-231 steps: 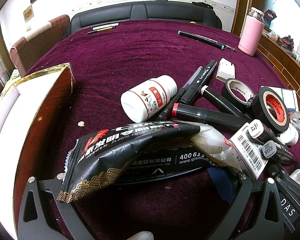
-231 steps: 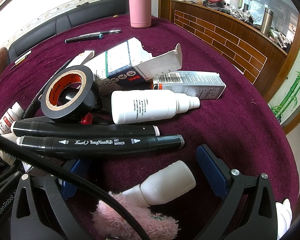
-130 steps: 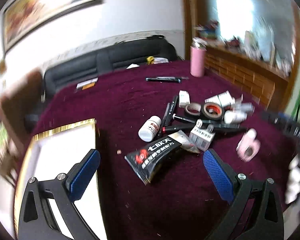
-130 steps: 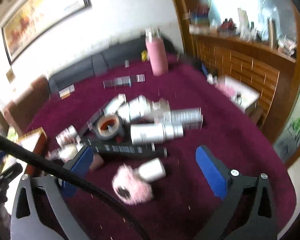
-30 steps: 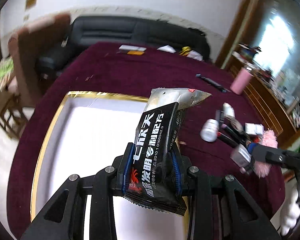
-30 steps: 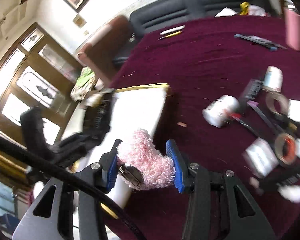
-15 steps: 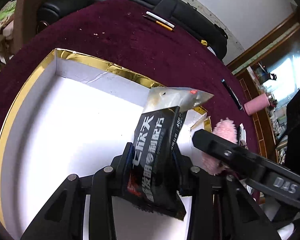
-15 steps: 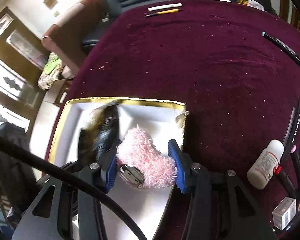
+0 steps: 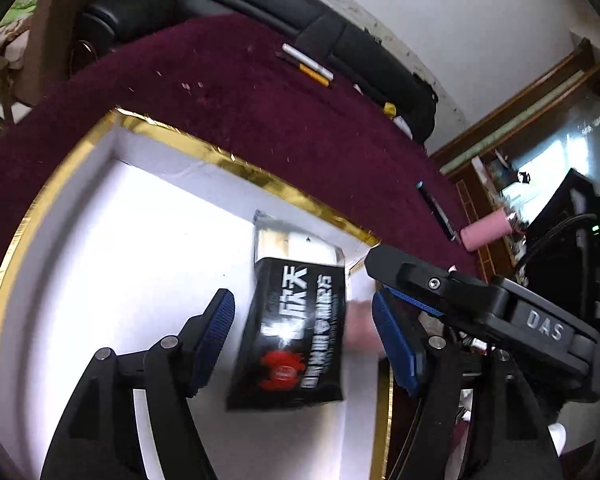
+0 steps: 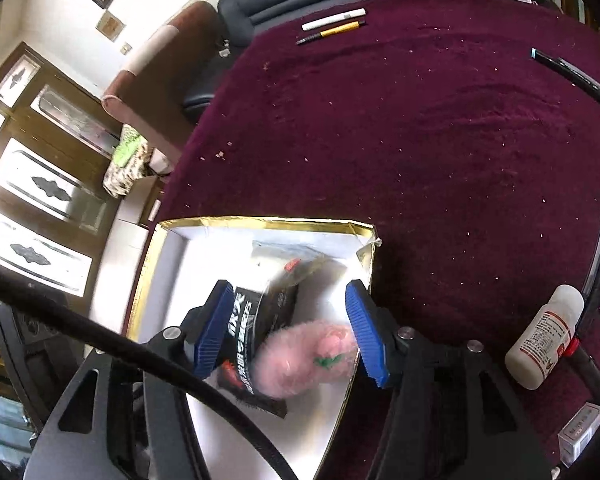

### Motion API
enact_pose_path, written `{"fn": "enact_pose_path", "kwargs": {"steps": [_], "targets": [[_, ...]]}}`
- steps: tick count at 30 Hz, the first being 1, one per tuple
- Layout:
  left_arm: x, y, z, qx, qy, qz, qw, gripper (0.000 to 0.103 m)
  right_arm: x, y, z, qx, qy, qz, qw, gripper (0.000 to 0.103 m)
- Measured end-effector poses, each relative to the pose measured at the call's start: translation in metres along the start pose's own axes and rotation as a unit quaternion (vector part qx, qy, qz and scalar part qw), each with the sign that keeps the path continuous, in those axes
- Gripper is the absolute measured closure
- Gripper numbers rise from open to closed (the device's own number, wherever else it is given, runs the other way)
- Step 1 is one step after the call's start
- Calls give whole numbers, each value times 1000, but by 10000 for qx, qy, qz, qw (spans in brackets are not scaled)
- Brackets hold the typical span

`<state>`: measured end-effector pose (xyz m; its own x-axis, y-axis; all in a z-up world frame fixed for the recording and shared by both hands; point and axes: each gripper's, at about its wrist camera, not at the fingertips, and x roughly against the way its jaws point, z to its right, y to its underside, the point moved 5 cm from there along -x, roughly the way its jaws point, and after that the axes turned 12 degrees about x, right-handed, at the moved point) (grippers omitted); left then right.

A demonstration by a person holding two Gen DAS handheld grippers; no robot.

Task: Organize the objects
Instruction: 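Carry both items into the gold-rimmed white box and open both tools, then grasp the white pill bottle with the left tool while the right tool grasps the white ointment box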

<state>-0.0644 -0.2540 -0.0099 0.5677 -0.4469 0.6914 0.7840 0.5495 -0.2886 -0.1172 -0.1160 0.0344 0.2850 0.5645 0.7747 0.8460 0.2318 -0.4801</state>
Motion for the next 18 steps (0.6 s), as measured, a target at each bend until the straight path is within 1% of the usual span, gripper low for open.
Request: {"fn": "enact_pose_path", "kwargs": {"steps": [3, 5, 7, 9, 10, 11, 12, 13, 14, 15, 16, 17, 18], "targets": [[19, 0, -3, 113, 98, 225, 9996, 38, 16, -4, -5, 131, -45, 171, 9998, 45], [30, 0, -6, 104, 97, 353, 9993, 38, 24, -1, -10, 245, -119, 161, 9995, 45], [36, 2, -7, 92, 111, 343, 9993, 38, 36, 8, -12, 316, -182, 153, 9992, 45], [37, 9, -7, 90, 96, 243, 9996, 38, 58, 21, -9, 418, -171, 298, 9985, 45], [36, 14, -4, 43, 113, 172, 9998, 38, 71, 27, -7, 483, -99, 435, 9978, 45], [37, 20, 1, -57, 141, 101, 9998, 38, 94, 36, -3, 573, 68, 698, 9959, 45], [38, 25, 6, -122, 161, 77, 9998, 38, 109, 41, 1, 619, 192, 879, 9940, 45], [40, 30, 14, -204, 213, 48, 9996, 38, 131, 49, 5, 683, 422, 1158, 9900, 45], [41, 37, 25, -327, 311, -4, 9990, 38, 154, 58, 9, 757, 767, 1470, 9832, 44], [41, 42, 34, -444, 383, -45, 9983, 38, 181, 70, 14, 856, 1266, 1850, 9708, 41], [40, 47, 46, -559, 435, -71, 9975, 38, 200, 79, 18, 924, 1602, 2132, 9594, 26], [39, 54, 56, -674, 490, -105, 9965, 38, 222, 94, 25, 964, 1856, 2508, 9452, 8], [36, 61, 68, -799, 575, -178, 9950, 38, 232, 104, 32, 958, 1798, 2677, 9417, 2]]}}
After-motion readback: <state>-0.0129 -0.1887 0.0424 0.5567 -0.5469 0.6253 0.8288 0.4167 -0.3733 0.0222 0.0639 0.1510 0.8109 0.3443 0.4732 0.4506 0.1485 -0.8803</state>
